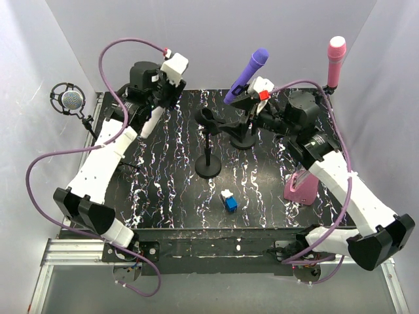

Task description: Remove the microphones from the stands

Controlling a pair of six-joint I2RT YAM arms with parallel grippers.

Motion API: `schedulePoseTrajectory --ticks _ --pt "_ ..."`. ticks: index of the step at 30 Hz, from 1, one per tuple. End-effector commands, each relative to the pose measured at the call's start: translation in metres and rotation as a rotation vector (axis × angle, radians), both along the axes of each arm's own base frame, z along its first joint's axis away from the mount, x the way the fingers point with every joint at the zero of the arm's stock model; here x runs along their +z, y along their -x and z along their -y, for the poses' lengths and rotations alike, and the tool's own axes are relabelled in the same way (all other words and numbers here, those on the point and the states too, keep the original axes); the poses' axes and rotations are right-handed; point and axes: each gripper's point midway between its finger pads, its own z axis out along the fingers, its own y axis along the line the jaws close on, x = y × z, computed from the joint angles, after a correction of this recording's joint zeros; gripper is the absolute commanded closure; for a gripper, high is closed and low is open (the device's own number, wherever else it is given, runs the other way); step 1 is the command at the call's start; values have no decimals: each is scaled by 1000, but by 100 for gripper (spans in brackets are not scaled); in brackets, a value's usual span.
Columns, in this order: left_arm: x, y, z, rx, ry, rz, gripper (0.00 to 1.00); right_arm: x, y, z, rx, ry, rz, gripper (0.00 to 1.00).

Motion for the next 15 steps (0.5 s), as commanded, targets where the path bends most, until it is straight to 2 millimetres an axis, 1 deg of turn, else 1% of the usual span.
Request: schedulePoseTrajectory --ticks 1,3,5,7,8,10,11,13,15 --pt "-53 17 -50 165 -103 -163 100 20 7 25 -102 20 36 12" --pt "-74 26 -54 153 -126 -221 100 17 11 29 -105 33 20 12" --pt "-99 41 -59 152 -139 -289 100 13 15 30 -92 49 12 12" --pt "-124 61 -63 136 -158 -370 100 10 15 31 -97 55 6 12" --pt "-145 73 -66 127 -180 -416 100 9 14 31 -101 58 8 12" --pt "-169 89 -72 112 -208 -452 100 11 12 34 -116 58 14 12" --pt "-178 96 -72 78 -224 -459 100 13 11 35 -127 58 12 12" --pt "-200 119 -69 -54 -269 -486 100 17 11 37 -136 60 8 12" --pt "-214 139 -66 -170 -298 -489 100 20 13 38 -135 63 10 12"
